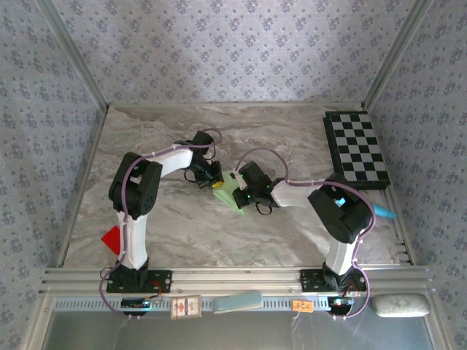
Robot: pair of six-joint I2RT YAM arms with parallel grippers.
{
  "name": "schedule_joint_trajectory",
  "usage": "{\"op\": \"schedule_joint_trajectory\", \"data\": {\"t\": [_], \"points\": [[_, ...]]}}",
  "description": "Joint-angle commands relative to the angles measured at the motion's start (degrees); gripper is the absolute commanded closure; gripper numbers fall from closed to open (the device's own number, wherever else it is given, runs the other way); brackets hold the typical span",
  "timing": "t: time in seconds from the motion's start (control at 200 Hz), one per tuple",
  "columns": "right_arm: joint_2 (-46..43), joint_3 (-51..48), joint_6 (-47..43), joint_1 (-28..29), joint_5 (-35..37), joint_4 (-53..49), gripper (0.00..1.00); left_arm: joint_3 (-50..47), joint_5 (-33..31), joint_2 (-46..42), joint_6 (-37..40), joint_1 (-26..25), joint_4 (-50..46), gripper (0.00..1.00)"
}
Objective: Fold a paper plane with a square sheet of paper (pick it up from the middle)
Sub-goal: Third fold the triangle at the center of the table.
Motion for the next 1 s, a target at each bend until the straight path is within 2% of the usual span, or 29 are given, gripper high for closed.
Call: {"op": "schedule_joint_trajectory", "data": {"t": [0.0,0.16,0.305,0.445,0.57,0.775,0.999], "points": [[1.5,1.5,1.1,-0.1,0.4,-2.2,1.00,0.7,-1.6,2.0,0.9,-0.8,-2.9,0.96],[1.9,1.7,1.3,-0.3,0.3,-2.9,1.00,2.3,-1.4,-0.4,0.4,-0.5,-3.0,0.93],[1.9,1.6,1.4,-0.4,0.0,-3.1,1.00,1.9,-2.8,-5.4,-2.4,0.7,-1.3,0.86],[2.0,1.7,1.5,-0.5,-0.2,-3.1,1.00,-3.7,-3.8,-11.1,-7.4,1.9,3.5,0.76],[2.1,1.8,1.7,-0.6,-0.5,-3.2,1.00,-11.3,-2.7,-16.5,-13.2,2.0,11.0,0.72],[2.6,1.8,1.8,-0.8,-1.2,-2.9,1.00,-23.6,-0.2,-23.2,-23.6,-0.1,26.5,0.74],[2.7,1.8,1.7,-0.8,-1.3,-2.9,1.00,-29.1,0.9,-22.4,-29.2,-3.3,35.5,0.83]]}}
